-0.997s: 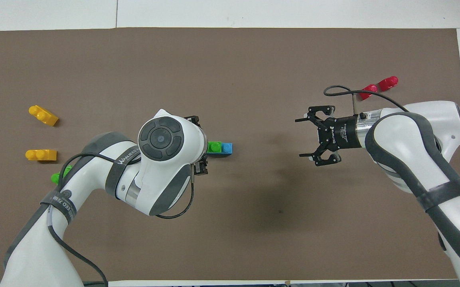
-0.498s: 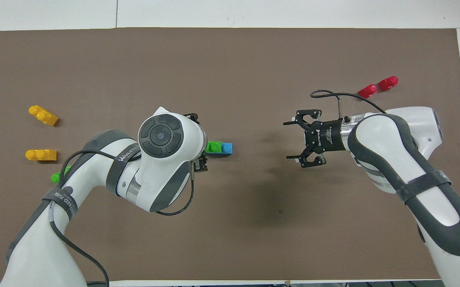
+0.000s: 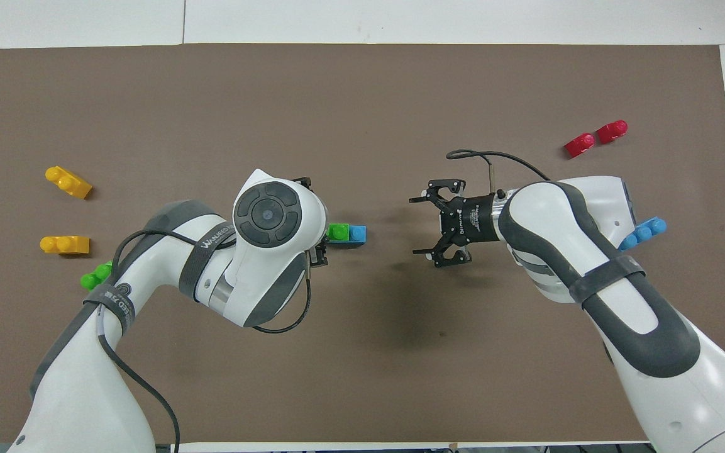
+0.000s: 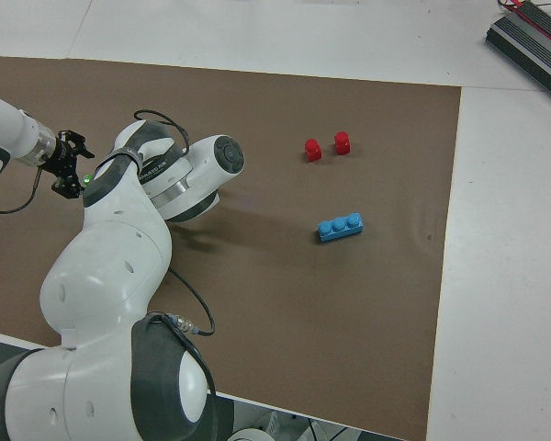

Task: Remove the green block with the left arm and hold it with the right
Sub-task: 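Move the right gripper to the blue brick beside the left gripper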

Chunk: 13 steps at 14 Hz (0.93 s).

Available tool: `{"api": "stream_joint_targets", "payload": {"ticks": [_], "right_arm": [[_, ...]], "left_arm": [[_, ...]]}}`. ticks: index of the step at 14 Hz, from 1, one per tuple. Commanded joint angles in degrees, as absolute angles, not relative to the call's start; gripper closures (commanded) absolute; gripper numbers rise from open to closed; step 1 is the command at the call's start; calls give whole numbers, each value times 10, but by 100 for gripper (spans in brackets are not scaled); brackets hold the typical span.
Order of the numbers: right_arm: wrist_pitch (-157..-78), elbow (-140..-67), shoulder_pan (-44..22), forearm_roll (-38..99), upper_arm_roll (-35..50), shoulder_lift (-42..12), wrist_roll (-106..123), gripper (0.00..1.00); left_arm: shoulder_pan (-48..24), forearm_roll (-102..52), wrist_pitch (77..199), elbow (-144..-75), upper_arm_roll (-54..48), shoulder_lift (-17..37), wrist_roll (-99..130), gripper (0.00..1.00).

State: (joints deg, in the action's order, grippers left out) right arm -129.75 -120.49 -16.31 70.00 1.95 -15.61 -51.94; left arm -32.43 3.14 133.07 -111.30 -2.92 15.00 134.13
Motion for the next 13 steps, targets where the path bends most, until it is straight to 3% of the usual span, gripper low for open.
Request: {"api": "stream_joint_targets", "payload": {"ticks": [1,13], "right_arm": [[-1318,-1193,-184,727,19,-170,-512,1],[-1368,-1162,-221,751,19,-214,-514,1]], "left_arm": [[-323,43,1335,-1100,-31,161,1357,0],[-323,44,1339,-1100,-31,167,1358,0]]}}
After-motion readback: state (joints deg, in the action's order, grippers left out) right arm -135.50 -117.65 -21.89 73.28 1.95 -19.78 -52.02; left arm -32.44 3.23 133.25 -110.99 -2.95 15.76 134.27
